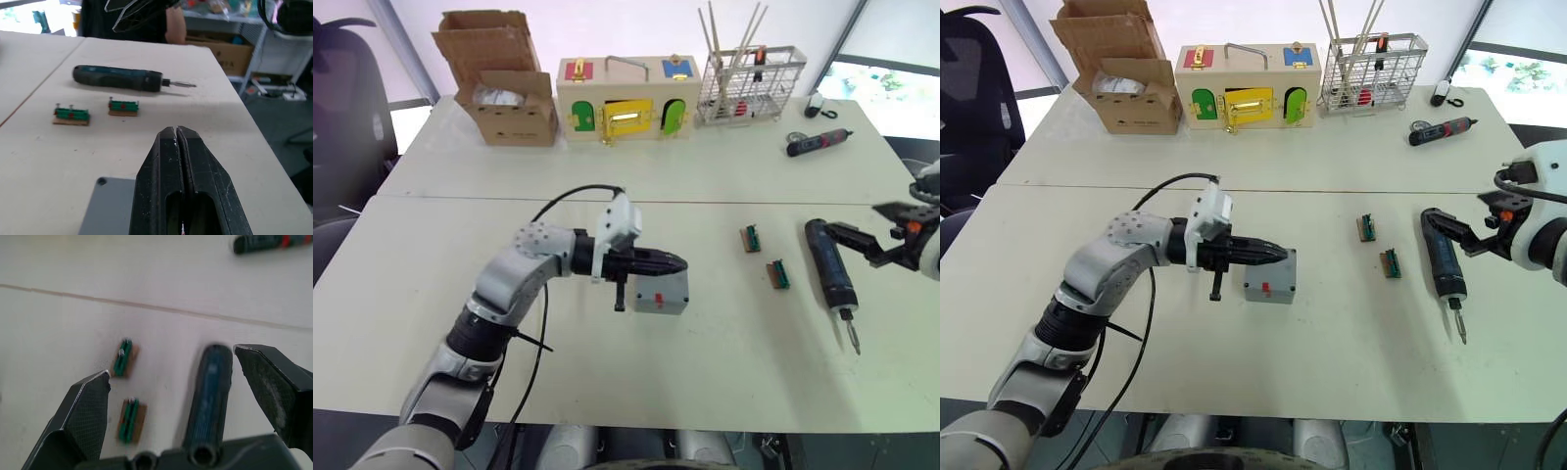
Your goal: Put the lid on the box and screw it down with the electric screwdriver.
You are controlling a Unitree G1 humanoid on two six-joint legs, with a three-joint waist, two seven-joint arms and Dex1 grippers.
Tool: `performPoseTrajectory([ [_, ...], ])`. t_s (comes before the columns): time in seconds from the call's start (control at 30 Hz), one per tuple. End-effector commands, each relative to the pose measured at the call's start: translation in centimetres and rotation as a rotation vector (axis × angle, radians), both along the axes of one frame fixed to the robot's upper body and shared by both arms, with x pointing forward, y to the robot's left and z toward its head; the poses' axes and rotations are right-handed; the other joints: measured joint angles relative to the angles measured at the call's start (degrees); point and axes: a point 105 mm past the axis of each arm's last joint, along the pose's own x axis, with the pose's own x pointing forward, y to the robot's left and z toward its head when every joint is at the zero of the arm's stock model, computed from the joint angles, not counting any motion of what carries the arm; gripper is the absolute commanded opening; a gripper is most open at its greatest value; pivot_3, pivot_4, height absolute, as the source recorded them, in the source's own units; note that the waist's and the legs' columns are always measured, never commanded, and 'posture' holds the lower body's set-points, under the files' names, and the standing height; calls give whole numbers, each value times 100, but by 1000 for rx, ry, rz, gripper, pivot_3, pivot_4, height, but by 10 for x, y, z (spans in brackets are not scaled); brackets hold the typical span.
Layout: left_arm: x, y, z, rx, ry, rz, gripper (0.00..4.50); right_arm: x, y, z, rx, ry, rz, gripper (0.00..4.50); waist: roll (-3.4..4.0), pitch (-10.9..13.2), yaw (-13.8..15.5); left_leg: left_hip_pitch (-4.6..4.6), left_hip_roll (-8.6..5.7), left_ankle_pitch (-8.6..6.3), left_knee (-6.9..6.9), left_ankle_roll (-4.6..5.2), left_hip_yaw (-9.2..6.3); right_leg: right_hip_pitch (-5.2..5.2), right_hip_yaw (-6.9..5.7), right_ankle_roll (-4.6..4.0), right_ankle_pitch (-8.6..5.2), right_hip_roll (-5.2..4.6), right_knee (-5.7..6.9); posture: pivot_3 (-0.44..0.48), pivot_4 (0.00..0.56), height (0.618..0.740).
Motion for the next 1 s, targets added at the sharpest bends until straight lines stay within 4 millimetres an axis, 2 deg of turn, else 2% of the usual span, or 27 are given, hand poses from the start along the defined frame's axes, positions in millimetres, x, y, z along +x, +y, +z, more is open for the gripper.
performPoseTrajectory([
  [0.03,-10,-10,6,-32,-40,-63,0,-14,-13,-12,58,174,-73,4478,-2,1,8,2,1,0,2,0,-1,3,0,-2,-1,0,0,0,150,694],
  [0.13,-19,-13,4,-28,-29,-109,0,-25,-24,-34,87,352,-106,4478,-2,1,9,0,-1,-1,5,2,1,5,0,-9,-5,-6,-4,0,150,694],
  [0.23,-24,-16,1,-2,-61,-122,0,-23,-34,-45,113,419,-132,4478,-2,1,5,-3,-2,-2,4,4,3,2,0,-1,-1,-7,-7,0,150,694],
  [0.4,-27,-16,-2,53,-126,-115,0,-17,-39,-49,122,468,-118,4478,11,2,0,-2,-2,-2,5,4,4,0,0,-3,-1,-6,-5,0,150,694],
  [0.6,-30,-17,-4,76,-157,-107,0,1,-43,-50,165,472,-142,4478,12,2,7,-7,-2,-2,4,3,4,-3,0,-2,-1,-4,-7,0,150,694],
  [0.8,-29,-17,-6,80,-154,-89,0,9,-44,-63,127,531,-129,4478,13,1,5,-44,-4,2,9,-3,4,-40,0,0,0,-6,-3,0,150,694],
  [0.87,-29,-17,-7,81,-155,-83,0,11,-45,-68,108,551,-127,4478,14,1,6,-71,-4,21,14,-36,4,-75,0,1,2,-5,5,0,150,694],
  [1.0,-29,-19,-10,89,-161,-75,0,18,-44,-75,95,579,-124,4478,15,0,2,-75,-4,28,15,-48,5,-82,0,3,3,-2,10,0,150,694],
])
